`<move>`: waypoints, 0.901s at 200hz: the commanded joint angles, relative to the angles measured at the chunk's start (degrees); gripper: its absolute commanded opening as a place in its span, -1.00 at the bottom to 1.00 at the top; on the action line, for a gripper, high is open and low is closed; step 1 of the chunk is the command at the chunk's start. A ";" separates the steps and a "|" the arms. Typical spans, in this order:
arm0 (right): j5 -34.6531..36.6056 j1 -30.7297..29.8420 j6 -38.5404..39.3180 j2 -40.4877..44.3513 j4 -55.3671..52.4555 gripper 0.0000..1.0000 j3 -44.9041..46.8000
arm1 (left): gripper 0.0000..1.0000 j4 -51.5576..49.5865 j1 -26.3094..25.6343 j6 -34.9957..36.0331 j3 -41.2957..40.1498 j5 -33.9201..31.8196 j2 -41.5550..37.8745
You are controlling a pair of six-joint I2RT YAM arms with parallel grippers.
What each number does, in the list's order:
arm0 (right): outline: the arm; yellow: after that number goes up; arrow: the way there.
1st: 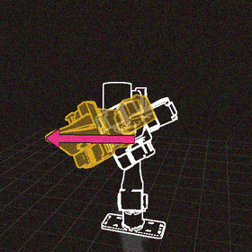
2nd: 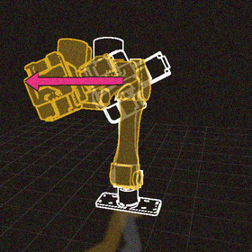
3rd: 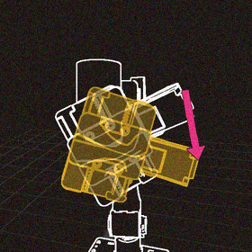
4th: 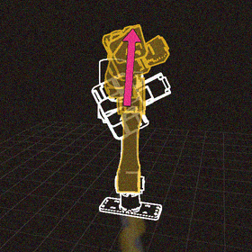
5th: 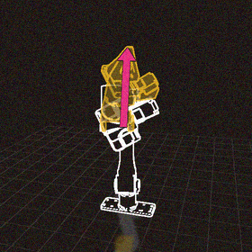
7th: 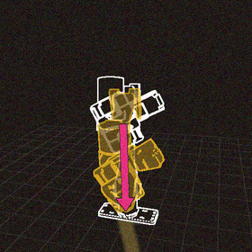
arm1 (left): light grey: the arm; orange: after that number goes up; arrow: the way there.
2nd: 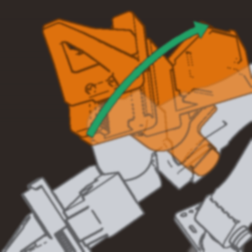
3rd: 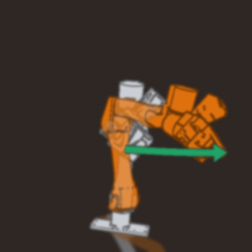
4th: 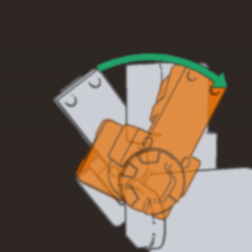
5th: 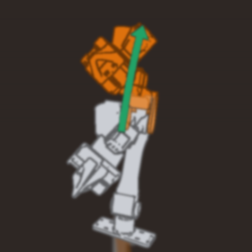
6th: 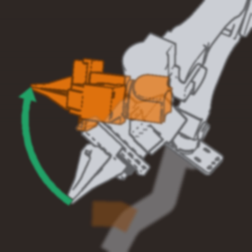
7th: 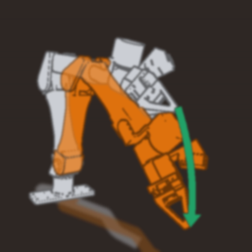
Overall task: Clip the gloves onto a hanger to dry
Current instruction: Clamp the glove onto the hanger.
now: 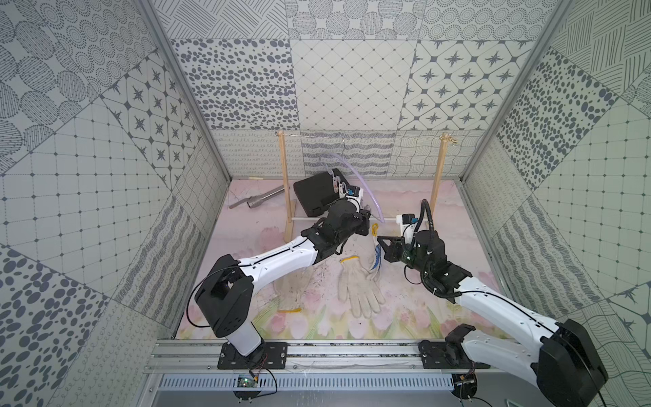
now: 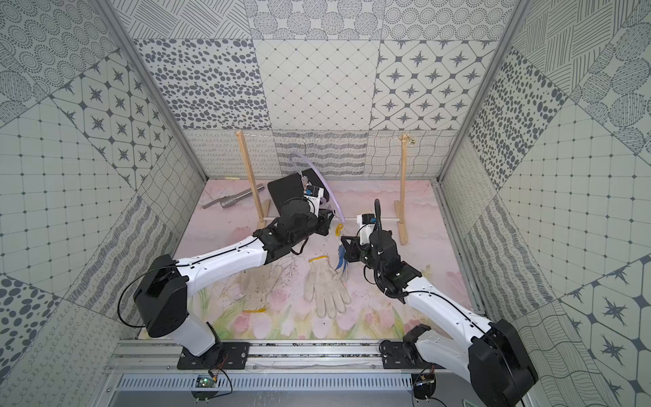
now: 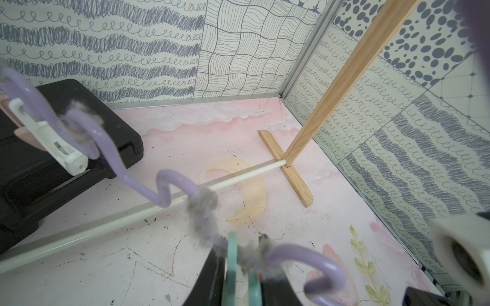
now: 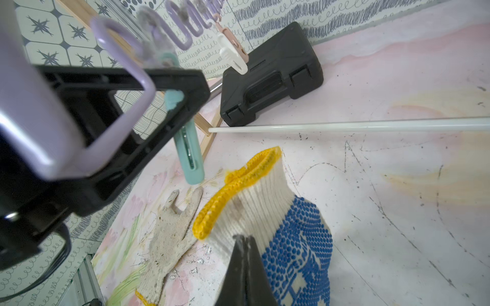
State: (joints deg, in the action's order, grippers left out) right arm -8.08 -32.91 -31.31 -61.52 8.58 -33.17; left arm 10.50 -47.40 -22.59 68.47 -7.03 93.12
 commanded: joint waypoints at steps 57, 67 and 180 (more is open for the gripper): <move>2.46 -2.35 0.64 -0.88 3.88 -1.00 -0.42 | -1.00 -0.22 -0.33 -3.42 3.00 -5.89 0.50; 2.28 -2.43 0.64 -1.45 3.91 -1.00 -0.70 | -1.00 -0.22 -0.34 -3.42 3.07 -5.74 0.57; 1.49 -3.42 1.25 -2.40 5.81 -1.00 -1.54 | -1.00 -0.36 -0.63 -3.20 4.39 -5.21 2.40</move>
State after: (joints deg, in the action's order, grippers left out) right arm -6.57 -35.68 -30.98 -64.23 10.33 -33.21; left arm 7.94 -47.92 -25.34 71.88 -10.90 94.89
